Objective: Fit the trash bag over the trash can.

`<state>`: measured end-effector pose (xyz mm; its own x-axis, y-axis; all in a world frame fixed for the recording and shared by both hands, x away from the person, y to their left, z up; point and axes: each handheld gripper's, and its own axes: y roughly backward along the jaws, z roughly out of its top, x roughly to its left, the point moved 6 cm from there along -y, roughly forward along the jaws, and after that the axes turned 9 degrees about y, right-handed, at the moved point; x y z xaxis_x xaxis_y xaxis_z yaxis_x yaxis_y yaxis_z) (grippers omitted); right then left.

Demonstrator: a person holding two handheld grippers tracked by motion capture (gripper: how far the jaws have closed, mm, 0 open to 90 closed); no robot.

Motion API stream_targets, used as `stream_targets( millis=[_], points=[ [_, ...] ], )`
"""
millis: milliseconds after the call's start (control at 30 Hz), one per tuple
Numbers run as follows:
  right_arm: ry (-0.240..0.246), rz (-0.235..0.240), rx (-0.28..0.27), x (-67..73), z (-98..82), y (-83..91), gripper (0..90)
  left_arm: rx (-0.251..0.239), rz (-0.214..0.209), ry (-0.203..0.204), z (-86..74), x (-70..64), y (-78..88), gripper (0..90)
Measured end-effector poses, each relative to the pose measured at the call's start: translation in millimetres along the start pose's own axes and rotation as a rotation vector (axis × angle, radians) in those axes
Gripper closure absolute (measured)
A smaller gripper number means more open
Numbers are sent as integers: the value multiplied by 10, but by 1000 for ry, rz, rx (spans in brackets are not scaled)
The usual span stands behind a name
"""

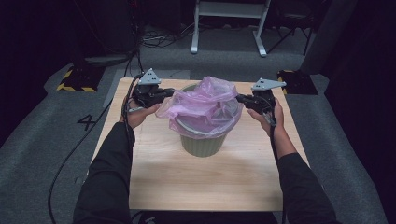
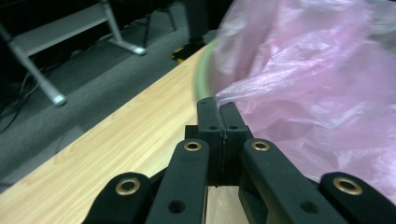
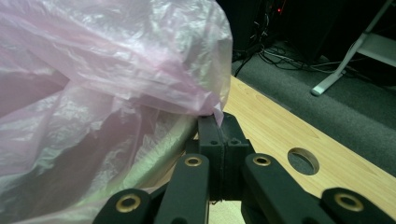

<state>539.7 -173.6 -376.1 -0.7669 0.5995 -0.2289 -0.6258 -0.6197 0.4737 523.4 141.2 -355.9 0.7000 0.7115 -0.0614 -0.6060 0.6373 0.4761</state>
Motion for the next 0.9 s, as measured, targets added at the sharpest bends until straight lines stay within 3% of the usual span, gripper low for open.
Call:
stream_targets(
  millis=[200,400,633,900],
  points=[
    [-31,15,26,-10,-71,-105,900,4,-8,114,-130,160,-187,899],
    [-57,51,60,-11,-163,-212,900,39,-18,183,-297,210,-376,899],
    [-88,90,75,2,-252,-293,900,52,-50,229,-405,189,-543,900],
    [-121,114,86,5,-316,-346,900,79,-45,278,-472,181,-689,900]
  ],
)
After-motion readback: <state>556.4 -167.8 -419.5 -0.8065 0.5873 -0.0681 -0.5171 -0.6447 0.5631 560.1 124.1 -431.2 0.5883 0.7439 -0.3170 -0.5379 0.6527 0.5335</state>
